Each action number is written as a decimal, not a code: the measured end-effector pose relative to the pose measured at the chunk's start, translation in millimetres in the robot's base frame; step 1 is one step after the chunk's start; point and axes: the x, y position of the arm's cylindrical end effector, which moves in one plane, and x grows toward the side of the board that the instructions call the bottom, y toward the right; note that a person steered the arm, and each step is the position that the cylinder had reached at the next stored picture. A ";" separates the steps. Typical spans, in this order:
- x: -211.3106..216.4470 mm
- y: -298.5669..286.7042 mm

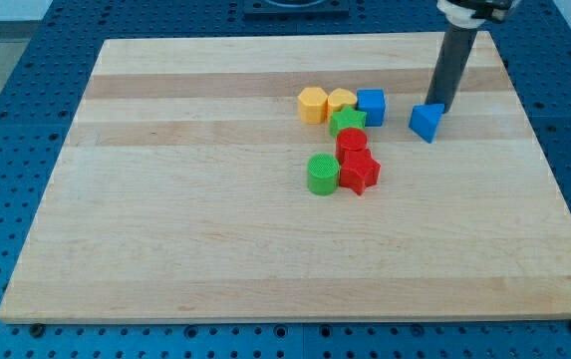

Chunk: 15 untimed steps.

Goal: Slide the triangle to the bottom of the green circle

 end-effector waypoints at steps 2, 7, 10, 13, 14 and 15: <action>0.0 -22.6; 41.9 -22.0; 55.8 4.9; 124.9 2.4; 131.4 14.4; 141.5 31.6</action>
